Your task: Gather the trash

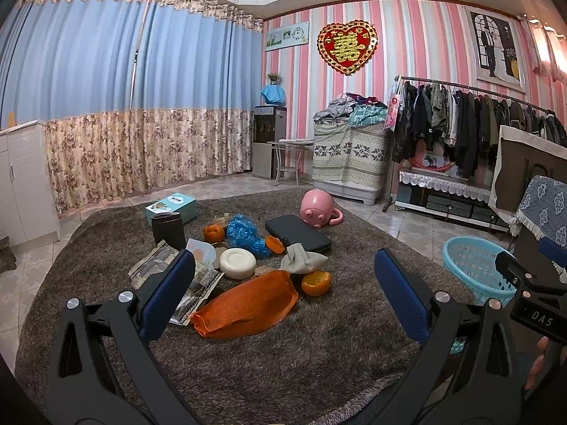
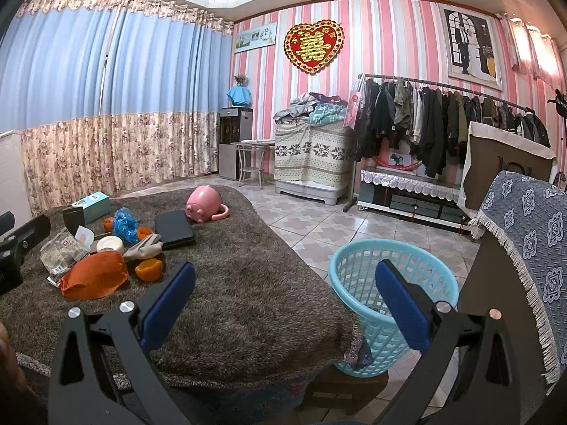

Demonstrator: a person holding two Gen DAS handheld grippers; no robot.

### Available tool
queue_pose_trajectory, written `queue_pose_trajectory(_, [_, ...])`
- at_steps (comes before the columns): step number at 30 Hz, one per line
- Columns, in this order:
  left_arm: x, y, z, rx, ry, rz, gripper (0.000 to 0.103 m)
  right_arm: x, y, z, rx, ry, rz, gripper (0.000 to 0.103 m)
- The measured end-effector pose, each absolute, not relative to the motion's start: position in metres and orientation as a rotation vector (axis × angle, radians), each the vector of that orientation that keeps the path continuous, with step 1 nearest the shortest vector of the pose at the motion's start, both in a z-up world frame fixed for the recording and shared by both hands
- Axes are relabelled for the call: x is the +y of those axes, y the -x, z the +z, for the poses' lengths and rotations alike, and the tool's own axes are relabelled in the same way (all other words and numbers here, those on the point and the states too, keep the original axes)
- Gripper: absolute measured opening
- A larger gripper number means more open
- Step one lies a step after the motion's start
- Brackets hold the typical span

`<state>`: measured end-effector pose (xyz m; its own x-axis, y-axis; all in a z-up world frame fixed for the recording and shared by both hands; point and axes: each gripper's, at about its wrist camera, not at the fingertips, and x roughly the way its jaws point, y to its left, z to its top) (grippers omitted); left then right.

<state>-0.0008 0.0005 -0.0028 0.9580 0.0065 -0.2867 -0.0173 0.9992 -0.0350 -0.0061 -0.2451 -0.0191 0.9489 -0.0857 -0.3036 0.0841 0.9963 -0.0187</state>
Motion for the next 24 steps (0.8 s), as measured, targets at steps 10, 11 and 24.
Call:
queue_pose_trajectory(10, [0.0021,0.0023,0.0003,0.289,0.04,0.015,0.098,-0.2444,0.0049,-0.0205,0.307,0.005,-0.086,0.099])
queue_pose_trajectory(11, [0.0029,0.0032,0.0019,0.288,0.04,0.015,0.098,-0.2489,0.006,-0.0166,0.307,0.005,-0.087,0.099])
queue_pose_trajectory(24, [0.0041,0.0041,0.0043,0.287,0.038,0.014,0.098,-0.2482,0.0076,-0.0139,0.302,0.006,-0.087,0.099])
